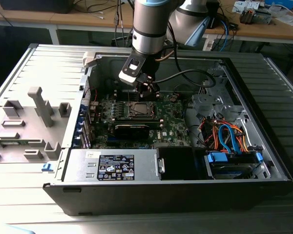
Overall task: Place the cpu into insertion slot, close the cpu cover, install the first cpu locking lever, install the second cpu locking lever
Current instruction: 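Install the first cpu locking lever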
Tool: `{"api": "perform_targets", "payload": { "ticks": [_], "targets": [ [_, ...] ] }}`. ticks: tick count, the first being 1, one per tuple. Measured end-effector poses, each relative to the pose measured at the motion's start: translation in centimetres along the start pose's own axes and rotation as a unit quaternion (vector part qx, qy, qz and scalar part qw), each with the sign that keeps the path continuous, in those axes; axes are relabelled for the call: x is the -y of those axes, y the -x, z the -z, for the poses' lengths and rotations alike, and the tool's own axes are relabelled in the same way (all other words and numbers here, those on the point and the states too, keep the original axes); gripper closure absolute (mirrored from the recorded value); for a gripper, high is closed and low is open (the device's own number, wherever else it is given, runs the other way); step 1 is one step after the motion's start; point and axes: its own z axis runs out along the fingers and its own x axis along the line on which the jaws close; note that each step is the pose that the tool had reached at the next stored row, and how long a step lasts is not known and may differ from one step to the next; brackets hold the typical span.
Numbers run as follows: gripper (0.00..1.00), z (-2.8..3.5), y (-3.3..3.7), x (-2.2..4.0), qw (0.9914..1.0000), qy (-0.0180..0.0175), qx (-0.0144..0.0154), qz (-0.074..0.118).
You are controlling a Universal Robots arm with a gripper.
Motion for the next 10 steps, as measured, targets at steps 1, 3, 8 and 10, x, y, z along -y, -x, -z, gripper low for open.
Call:
{"api": "perform_targets", "payload": {
  "ticks": [1, 3, 8, 10],
  "targets": [
    [0.89, 0.0, 0.0, 0.0, 1.0, 0.0, 0.0, 0.0],
    [0.89, 0.0, 0.0, 0.0, 1.0, 0.0, 0.0, 0.001],
    [0.89, 0.0, 0.0, 0.0, 0.99999, -0.0001, 0.0001, 0.004],
    [0.89, 0.0, 0.0, 0.0, 0.99999, -0.0001, 0.0002, 0.005]
  ]
}}
